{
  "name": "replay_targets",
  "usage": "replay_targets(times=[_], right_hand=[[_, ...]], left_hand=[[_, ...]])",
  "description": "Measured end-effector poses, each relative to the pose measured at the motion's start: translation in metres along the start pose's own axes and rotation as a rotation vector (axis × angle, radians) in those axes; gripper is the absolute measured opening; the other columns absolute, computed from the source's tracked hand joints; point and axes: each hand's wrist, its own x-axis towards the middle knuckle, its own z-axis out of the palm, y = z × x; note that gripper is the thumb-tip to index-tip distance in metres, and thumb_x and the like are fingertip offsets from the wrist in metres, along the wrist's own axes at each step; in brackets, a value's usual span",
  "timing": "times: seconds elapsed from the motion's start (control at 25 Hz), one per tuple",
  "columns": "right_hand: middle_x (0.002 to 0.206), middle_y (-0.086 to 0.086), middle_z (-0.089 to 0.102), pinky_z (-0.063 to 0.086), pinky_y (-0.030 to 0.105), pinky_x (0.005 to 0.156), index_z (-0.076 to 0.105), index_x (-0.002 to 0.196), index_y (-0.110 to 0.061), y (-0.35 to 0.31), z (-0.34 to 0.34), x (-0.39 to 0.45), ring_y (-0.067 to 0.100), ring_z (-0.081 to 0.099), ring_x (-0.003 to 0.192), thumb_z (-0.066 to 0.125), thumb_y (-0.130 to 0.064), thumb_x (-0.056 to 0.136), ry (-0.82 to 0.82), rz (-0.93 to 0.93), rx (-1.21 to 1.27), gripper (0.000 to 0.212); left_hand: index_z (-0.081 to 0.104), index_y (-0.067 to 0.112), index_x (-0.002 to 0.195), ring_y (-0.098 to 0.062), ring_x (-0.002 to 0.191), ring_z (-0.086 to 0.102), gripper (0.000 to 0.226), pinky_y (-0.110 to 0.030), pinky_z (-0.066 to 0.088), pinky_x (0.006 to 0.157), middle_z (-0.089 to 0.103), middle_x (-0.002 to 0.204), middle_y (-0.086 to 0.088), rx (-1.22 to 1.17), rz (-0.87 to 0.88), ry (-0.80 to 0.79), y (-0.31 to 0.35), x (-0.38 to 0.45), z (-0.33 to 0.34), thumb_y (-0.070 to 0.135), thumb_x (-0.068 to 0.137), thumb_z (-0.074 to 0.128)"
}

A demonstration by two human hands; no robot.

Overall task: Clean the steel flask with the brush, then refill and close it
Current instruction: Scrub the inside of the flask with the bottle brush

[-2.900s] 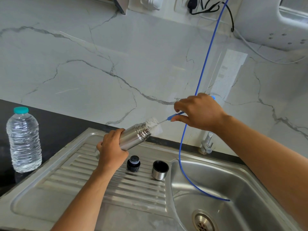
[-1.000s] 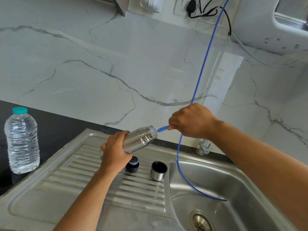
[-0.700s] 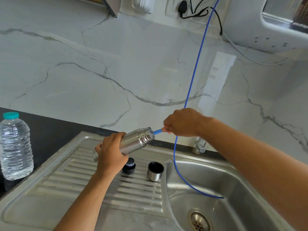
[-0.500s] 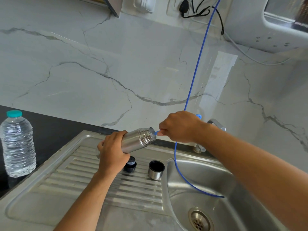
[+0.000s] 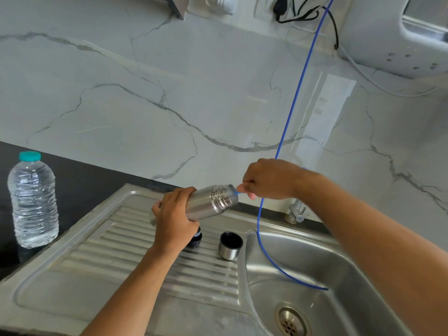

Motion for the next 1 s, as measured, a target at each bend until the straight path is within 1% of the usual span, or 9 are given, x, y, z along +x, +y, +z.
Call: replay_targets(times=[0.08, 0.16, 0.28, 0.4, 0.56, 0.72, 0.88, 0.96, 1.0], right_hand=[[0.086, -0.003, 0.064, 0.05, 0.038, 0.078, 0.062, 0.08, -0.024, -0.011, 0.012, 0.005, 0.025, 0.066, 0.089, 0.042, -0.055, 0.104, 0.072, -0.003, -0.118, 0.044], [0.091, -0.001, 0.065, 0.044, 0.034, 0.068, 0.065, 0.097, -0.024, -0.015, 0.022, 0.008, 0.026, 0.067, 0.087, 0.04, -0.056, 0.105, 0.273, -0.015, -0.365, 0.041], [0.08, -0.007, 0.056, 0.03, 0.029, 0.053, 0.067, 0.099, -0.025, -0.02, 0.03, 0.006, 0.02, 0.057, 0.066, 0.057, -0.044, 0.101, 0.495, -0.17, -0.595, 0.021], [0.082, -0.006, 0.056, 0.028, 0.029, 0.051, 0.066, 0.104, -0.025, -0.02, 0.019, 0.003, 0.02, 0.052, 0.067, 0.049, -0.034, 0.105, 0.386, -0.21, -0.522, 0.019], [0.086, -0.007, 0.055, 0.045, 0.034, 0.074, 0.067, 0.117, -0.029, -0.009, -0.004, -0.007, 0.021, 0.054, 0.081, 0.036, -0.052, 0.108, 0.24, -0.144, -0.399, 0.039], [0.084, -0.014, 0.062, 0.05, 0.036, 0.084, 0.072, 0.096, -0.032, 0.007, -0.01, -0.01, 0.016, 0.062, 0.09, 0.042, -0.06, 0.103, 0.164, -0.023, -0.214, 0.041], [0.086, -0.007, 0.066, 0.046, 0.035, 0.079, 0.074, 0.081, -0.028, -0.008, -0.006, 0.009, 0.018, 0.063, 0.087, 0.048, -0.055, 0.101, 0.031, 0.027, -0.013, 0.042], [0.087, -0.003, 0.066, 0.045, 0.034, 0.075, 0.074, 0.091, -0.023, -0.02, 0.001, 0.015, 0.022, 0.065, 0.087, 0.046, -0.054, 0.103, 0.044, 0.024, -0.054, 0.044], [0.089, -0.002, 0.066, 0.044, 0.034, 0.073, 0.072, 0.098, -0.022, -0.023, 0.005, 0.016, 0.024, 0.067, 0.088, 0.044, -0.055, 0.104, 0.126, 0.01, -0.198, 0.043]], left_hand=[[0.064, 0.023, 0.124, -0.022, 0.109, 0.059, 0.077, -0.043, 0.035, 0.09, 0.065, 0.113, 0.007, 0.019, -0.01, 0.017, -0.002, 0.003, -0.003, -0.002, 0.052, 0.079], [0.064, 0.023, 0.124, -0.023, 0.109, 0.058, 0.077, -0.044, 0.035, 0.09, 0.065, 0.113, 0.006, 0.037, -0.025, 0.044, -0.006, 0.006, -0.006, -0.002, 0.053, 0.078], [0.063, 0.022, 0.125, -0.025, 0.109, 0.058, 0.077, -0.047, 0.037, 0.092, 0.065, 0.114, 0.004, 0.022, -0.073, 0.047, -0.009, 0.008, -0.006, -0.003, 0.054, 0.078], [0.063, 0.021, 0.124, -0.027, 0.108, 0.059, 0.078, -0.047, 0.037, 0.092, 0.065, 0.113, 0.003, 0.028, -0.044, 0.061, -0.009, 0.008, -0.006, -0.004, 0.052, 0.078], [0.063, 0.021, 0.125, -0.026, 0.111, 0.059, 0.079, -0.047, 0.037, 0.093, 0.065, 0.115, 0.003, 0.068, 0.021, 0.054, -0.011, 0.008, -0.007, -0.003, 0.052, 0.08], [0.063, 0.02, 0.123, -0.028, 0.108, 0.06, 0.076, -0.051, 0.04, 0.09, 0.065, 0.114, 0.002, 0.104, 0.006, 0.069, -0.013, 0.007, -0.007, -0.004, 0.053, 0.079], [0.065, 0.019, 0.122, -0.027, 0.108, 0.061, 0.075, -0.05, 0.039, 0.09, 0.066, 0.114, 0.002, 0.064, 0.026, 0.093, -0.004, 0.005, -0.003, -0.003, 0.052, 0.079], [0.065, 0.02, 0.122, -0.028, 0.108, 0.061, 0.075, -0.05, 0.039, 0.09, 0.066, 0.114, 0.002, 0.074, 0.005, 0.091, -0.008, 0.005, -0.005, -0.005, 0.053, 0.078], [0.064, 0.021, 0.123, -0.028, 0.108, 0.06, 0.075, -0.049, 0.039, 0.09, 0.065, 0.114, 0.003, 0.068, -0.018, 0.083, -0.011, 0.006, -0.006, -0.005, 0.053, 0.077]])
